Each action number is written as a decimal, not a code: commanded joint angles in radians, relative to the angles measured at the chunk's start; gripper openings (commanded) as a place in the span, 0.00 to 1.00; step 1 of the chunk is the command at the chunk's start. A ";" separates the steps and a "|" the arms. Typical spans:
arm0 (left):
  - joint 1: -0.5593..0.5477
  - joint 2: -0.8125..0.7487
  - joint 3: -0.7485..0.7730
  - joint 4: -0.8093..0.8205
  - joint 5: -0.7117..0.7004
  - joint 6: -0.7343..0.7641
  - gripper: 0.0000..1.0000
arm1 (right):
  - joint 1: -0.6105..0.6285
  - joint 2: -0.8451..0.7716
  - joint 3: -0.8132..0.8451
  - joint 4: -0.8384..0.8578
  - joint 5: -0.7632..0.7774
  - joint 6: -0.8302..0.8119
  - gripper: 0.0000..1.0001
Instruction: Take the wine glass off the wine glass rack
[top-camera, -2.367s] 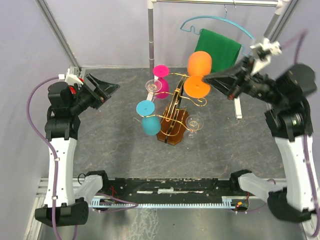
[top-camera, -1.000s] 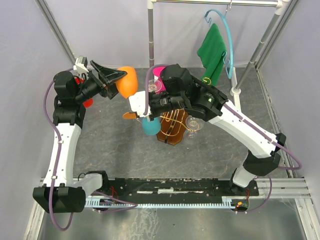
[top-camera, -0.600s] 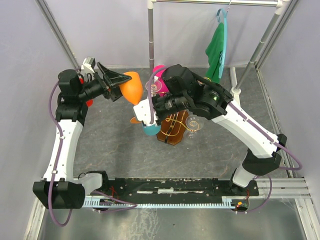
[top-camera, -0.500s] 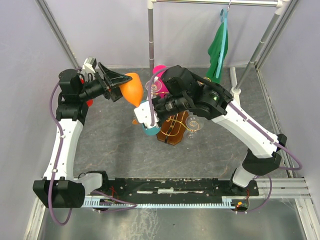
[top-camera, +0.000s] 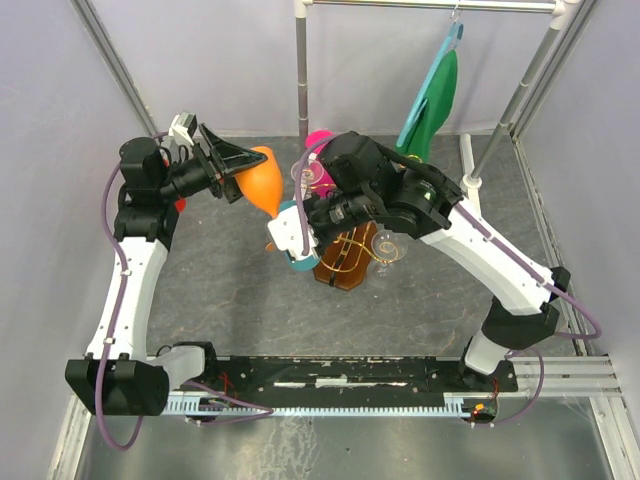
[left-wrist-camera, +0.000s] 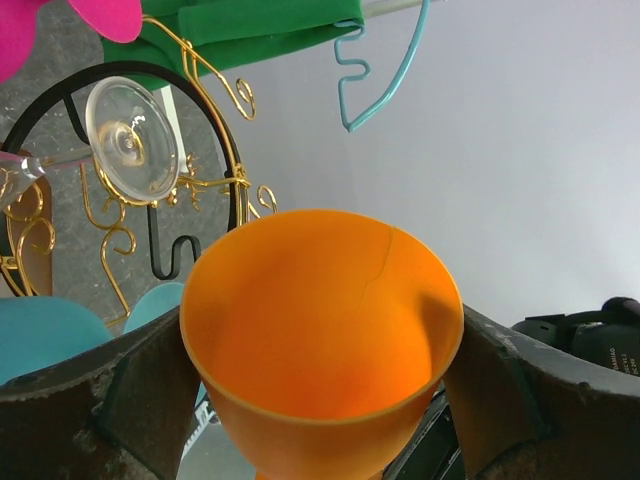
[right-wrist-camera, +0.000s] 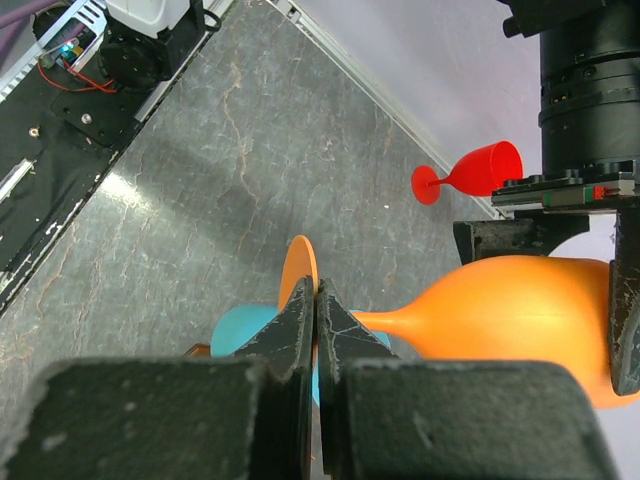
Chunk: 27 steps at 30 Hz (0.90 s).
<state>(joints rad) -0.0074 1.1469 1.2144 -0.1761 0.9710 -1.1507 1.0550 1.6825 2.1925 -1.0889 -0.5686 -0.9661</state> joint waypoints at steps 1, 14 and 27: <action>-0.015 -0.017 0.005 0.041 0.047 0.013 0.95 | 0.010 0.011 0.043 0.027 -0.042 -0.052 0.01; 0.002 0.021 0.145 -0.125 0.000 0.213 0.72 | 0.010 -0.125 -0.223 0.385 0.123 0.125 0.80; 0.207 0.184 0.474 -0.232 -0.215 0.421 0.79 | 0.009 -0.536 -0.633 0.663 0.329 0.220 0.99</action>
<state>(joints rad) 0.1707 1.2827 1.5673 -0.3489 0.9016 -0.8909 1.0641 1.2564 1.6390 -0.5747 -0.3061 -0.8040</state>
